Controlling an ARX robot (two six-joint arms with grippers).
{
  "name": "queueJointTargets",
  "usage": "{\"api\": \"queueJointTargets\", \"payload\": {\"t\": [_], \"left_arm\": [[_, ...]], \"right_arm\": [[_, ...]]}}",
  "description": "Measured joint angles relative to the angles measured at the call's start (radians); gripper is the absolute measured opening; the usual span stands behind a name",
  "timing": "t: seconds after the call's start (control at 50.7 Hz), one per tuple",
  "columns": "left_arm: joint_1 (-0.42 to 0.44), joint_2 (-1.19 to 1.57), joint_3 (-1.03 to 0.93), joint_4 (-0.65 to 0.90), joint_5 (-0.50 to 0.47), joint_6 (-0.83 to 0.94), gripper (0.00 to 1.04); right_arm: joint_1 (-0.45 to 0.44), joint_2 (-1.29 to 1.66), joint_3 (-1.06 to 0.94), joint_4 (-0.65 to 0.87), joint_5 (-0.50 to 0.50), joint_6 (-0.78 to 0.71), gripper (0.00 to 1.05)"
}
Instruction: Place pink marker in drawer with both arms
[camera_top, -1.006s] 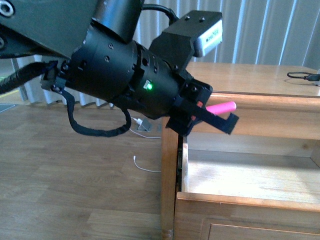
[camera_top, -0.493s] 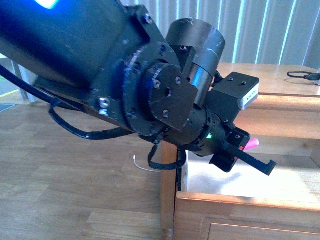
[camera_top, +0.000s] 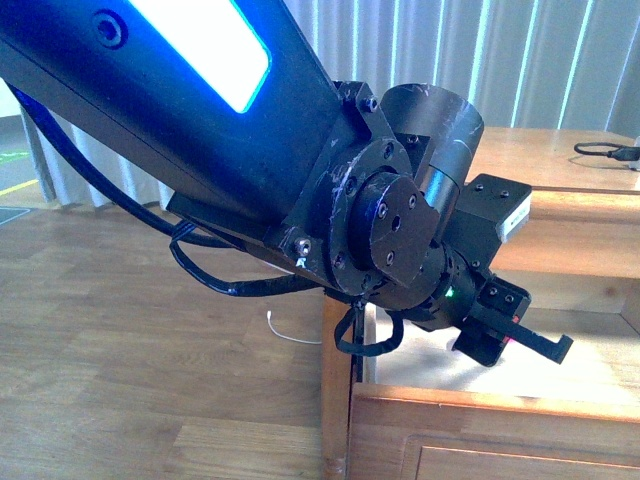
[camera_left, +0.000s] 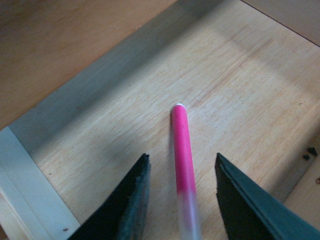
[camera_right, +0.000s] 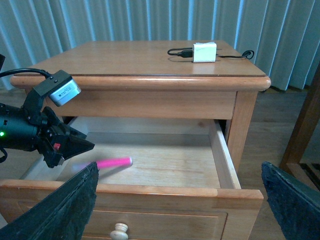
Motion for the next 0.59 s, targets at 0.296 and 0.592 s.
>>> {"api": "queueJointTargets", "payload": {"t": [0.296,0.592], "left_arm": [[0.022,-0.071,-0.090,0.071,-0.070,-0.037,0.82],[0.085,-0.328,-0.320,0.195,-0.196,-0.034,0.99]], "right_arm": [[0.000,0.000,0.000,0.000,0.000,0.000,0.96],[0.000,0.000,0.000,0.000,0.000,0.000,0.96]]}}
